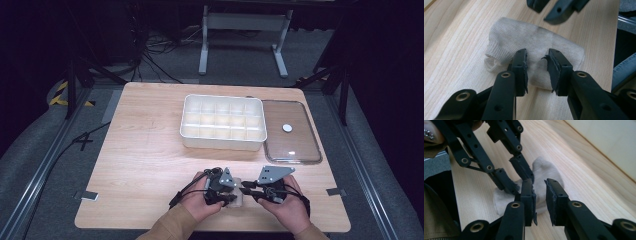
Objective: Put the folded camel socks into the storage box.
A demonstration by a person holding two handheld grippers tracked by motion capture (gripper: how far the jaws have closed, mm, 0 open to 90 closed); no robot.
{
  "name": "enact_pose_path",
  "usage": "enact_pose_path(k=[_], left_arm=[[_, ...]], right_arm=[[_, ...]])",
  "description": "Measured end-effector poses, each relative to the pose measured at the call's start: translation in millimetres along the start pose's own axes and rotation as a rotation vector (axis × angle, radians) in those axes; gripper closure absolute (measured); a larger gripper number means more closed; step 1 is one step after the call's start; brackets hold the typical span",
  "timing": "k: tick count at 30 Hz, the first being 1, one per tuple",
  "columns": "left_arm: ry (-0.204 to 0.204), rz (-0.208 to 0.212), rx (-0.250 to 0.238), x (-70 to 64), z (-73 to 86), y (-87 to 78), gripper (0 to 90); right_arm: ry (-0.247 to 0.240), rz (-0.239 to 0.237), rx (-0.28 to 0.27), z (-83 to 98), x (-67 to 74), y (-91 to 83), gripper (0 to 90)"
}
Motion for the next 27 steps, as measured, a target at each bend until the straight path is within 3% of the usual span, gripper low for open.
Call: enact_pose_path(k=[12,15,18,21,27], left_arm=[[-0.006,0.018,-0.015,1.2,2.7,1.4,68.3],[-0.018,0.026,-0.025,1.2,3.9,1.9,68.3],[0.002,0.011,-0.02,-0.8,3.5,1.2,68.1],[0.014,0.01,-0.029,-2.9,3.0,-2.1,61.8],[-0.021,0.031,0.0,0.3,7.4,-0.8,54.9]], right_arm=[[-0.019,-0.03,0.095,13.4,4.2,21.6,77.9],[-0.007,-0.037,0.098,16.6,2.7,23.8,78.1],[-0.008,-0.036,0.095,18.3,2.7,24.4,78.2],[-0.016,-0.028,0.107,17.6,3.6,23.8,78.2],[-0.004,-0.032,0.107,18.1,3.0,23.1,76.6]])
Point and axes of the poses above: each handheld gripper's, and its own axes: y roughly forward along the jaws, z roughly out of its underside, x roughly to its left, the point moved 2 cm from there along y, roughly forward along the jaws, and after that the axes turned 9 degrees about z, right-handed, at the moved point
